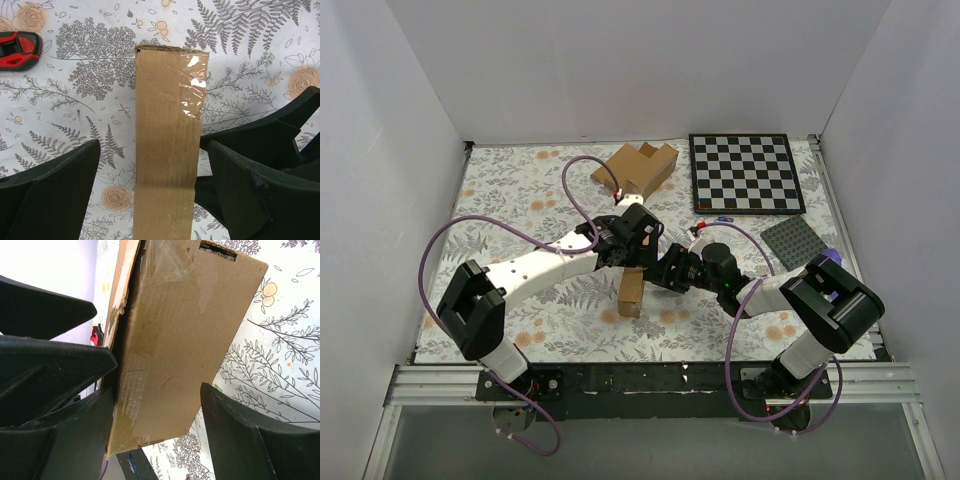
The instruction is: Unpack the express box
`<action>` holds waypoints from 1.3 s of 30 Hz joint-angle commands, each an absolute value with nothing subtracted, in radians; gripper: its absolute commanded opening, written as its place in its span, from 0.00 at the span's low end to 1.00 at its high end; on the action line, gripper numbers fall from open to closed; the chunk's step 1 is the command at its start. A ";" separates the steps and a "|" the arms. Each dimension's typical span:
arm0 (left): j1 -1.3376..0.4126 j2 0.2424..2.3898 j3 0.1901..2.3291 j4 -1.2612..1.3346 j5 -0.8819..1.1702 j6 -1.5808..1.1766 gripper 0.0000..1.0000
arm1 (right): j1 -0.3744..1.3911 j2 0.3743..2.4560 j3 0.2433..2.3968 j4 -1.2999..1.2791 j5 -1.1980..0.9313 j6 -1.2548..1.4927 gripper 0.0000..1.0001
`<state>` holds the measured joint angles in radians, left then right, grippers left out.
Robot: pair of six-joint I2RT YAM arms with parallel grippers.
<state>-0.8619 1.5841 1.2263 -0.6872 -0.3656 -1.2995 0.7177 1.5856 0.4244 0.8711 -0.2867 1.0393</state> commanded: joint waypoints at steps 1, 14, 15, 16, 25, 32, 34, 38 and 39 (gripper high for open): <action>-0.879 1.588 1.261 -0.676 -0.373 -1.276 0.89 | 0.716 1.605 0.416 0.841 -0.264 0.999 0.75; -0.881 1.575 1.236 -0.726 -0.529 -1.316 0.68 | 0.718 1.598 0.402 0.845 -0.261 0.994 0.74; -0.881 1.560 1.235 -0.723 -0.535 -1.318 0.66 | 0.716 1.598 0.402 0.845 -0.261 0.994 0.74; -0.881 1.556 1.233 -0.721 -0.538 -1.318 0.65 | 0.718 1.598 0.400 0.847 -0.261 0.994 0.74; -0.881 1.532 1.232 -0.704 -0.546 -1.309 0.48 | 0.718 1.598 0.397 0.848 -0.250 0.999 0.74; -0.881 1.519 1.241 -0.700 -0.549 -1.285 0.37 | 0.718 1.601 0.397 0.850 -0.250 1.000 0.74; -0.881 1.516 1.239 -0.698 -0.551 -1.279 0.33 | 0.716 1.600 0.397 0.850 -0.249 1.000 0.74; -0.881 1.505 1.235 -0.698 -0.552 -1.275 0.27 | 0.718 1.600 0.397 0.848 -0.248 1.000 0.74; -0.881 1.500 1.232 -0.698 -0.552 -1.273 0.24 | 0.716 1.600 0.399 0.848 -0.249 1.000 0.74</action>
